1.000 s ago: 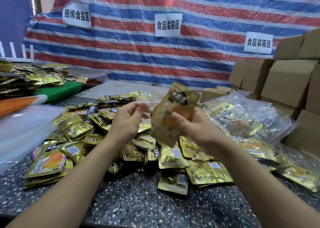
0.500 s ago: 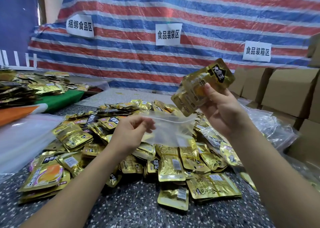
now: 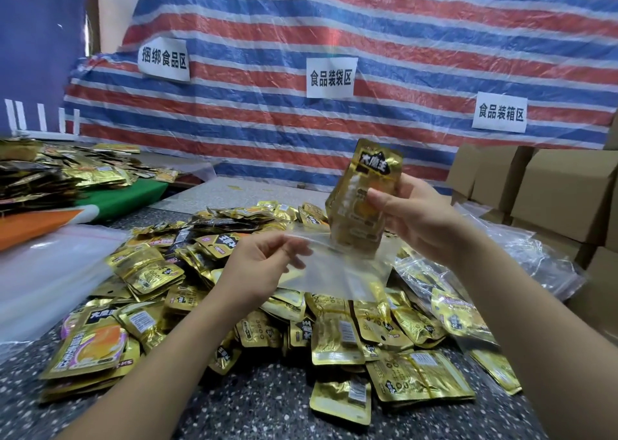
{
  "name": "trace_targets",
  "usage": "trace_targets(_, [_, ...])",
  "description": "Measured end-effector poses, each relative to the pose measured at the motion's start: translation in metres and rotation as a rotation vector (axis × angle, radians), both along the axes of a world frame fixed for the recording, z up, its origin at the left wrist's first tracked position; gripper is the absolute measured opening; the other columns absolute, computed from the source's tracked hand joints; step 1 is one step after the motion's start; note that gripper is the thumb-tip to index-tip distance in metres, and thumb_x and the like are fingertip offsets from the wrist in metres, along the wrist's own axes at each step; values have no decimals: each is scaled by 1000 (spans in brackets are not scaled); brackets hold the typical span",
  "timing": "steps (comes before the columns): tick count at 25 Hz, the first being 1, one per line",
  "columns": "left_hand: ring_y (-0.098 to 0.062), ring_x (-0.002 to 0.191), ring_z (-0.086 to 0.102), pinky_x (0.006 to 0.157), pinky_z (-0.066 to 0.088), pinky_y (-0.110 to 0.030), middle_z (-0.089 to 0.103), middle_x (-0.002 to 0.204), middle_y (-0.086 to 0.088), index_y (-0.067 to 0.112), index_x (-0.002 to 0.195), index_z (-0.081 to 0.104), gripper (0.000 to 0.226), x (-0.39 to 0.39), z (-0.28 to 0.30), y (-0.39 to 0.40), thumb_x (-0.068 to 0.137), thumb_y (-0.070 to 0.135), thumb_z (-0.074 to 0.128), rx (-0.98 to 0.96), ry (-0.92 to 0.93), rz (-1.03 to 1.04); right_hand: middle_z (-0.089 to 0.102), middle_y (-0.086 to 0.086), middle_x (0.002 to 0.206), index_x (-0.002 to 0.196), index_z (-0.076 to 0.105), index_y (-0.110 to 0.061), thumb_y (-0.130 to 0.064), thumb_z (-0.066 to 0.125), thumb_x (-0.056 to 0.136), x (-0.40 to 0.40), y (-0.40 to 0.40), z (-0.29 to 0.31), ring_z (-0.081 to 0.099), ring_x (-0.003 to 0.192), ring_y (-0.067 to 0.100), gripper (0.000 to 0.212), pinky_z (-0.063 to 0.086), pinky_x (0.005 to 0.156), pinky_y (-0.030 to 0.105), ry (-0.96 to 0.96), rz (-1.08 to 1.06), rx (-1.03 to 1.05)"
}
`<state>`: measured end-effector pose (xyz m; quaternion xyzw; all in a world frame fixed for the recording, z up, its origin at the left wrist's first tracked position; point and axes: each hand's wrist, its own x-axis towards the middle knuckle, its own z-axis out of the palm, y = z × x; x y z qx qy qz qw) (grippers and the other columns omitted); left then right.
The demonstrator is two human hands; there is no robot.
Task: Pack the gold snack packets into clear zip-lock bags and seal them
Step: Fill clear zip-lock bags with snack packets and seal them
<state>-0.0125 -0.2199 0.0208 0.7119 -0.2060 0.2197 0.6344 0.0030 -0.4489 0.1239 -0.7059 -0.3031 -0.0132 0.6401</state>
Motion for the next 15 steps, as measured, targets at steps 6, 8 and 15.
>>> trace_targets(6, [-18,78,74,65,56,-23,77,91,-1,10,94,73,23,-4,3,0,100,14,52,-34,66,-42,73,5,111,121,61,-14,-8,65,89,0,-8,-5,69,106,20,33,55,85,29,52,68,-464])
trace_targets(8, [-19,79,74,64,57,-24,77,91,-1,11,93,73,24,-6,5,0,100,17,51,-58,90,-60,71,8,114,124,59,-13,-5,63,91,-1,-7,-7,67,107,19,33,53,88,30,74,59,-530])
trace_targets(15, [-19,83,74,65,58,-25,77,89,-1,12,95,74,22,-8,4,-6,97,22,55,-5,109,-118,64,3,81,86,62,-19,-11,64,92,-17,9,4,58,69,6,9,50,63,26,-212,-95,-1061])
